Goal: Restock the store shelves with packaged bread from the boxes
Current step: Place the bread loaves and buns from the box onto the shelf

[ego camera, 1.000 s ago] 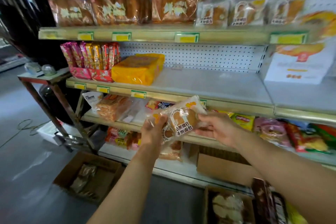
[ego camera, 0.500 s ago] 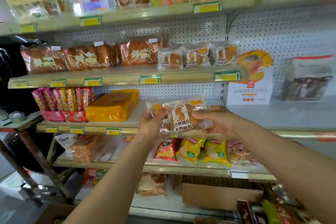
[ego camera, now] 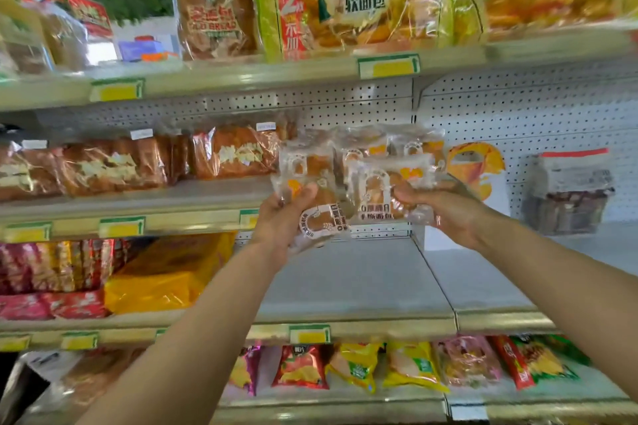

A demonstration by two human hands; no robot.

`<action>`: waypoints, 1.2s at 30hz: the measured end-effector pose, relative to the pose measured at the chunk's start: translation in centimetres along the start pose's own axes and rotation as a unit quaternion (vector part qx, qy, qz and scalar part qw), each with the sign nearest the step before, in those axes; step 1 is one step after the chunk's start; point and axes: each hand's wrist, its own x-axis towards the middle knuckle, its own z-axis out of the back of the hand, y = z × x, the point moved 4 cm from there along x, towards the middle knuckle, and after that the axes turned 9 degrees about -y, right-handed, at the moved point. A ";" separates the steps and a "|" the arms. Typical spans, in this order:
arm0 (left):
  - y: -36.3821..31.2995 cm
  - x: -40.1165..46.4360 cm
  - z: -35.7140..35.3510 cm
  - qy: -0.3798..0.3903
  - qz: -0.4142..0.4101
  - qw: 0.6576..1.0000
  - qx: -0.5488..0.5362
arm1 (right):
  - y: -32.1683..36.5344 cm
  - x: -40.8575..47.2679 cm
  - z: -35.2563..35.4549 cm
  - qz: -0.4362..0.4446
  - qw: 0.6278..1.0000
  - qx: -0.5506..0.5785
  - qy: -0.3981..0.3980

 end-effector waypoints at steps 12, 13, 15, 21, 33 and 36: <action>-0.6 7.6 -0.1 0.035 0.012 0.998 -0.044 | 3.6 8.7 -2.6 0.101 0.984 -0.119 -0.085; -0.6 7.6 -0.1 0.032 0.008 0.998 -0.052 | 3.3 9.0 -3.0 0.093 0.985 -0.127 -0.074; -0.6 7.6 0.0 0.029 0.004 0.998 -0.063 | 2.9 9.5 -3.3 0.083 0.985 -0.135 -0.068; -0.4 7.5 -0.6 0.024 0.008 0.996 -0.083 | 2.4 10.4 -3.1 0.026 0.978 -0.196 -0.063; -1.3 5.4 -1.4 0.059 -0.026 0.997 -0.044 | 3.1 10.5 -2.6 0.125 0.939 -0.284 -0.152; -2.0 5.0 -1.9 0.075 -0.056 0.996 -0.006 | 6.3 8.5 -2.7 0.309 0.887 -0.272 -0.209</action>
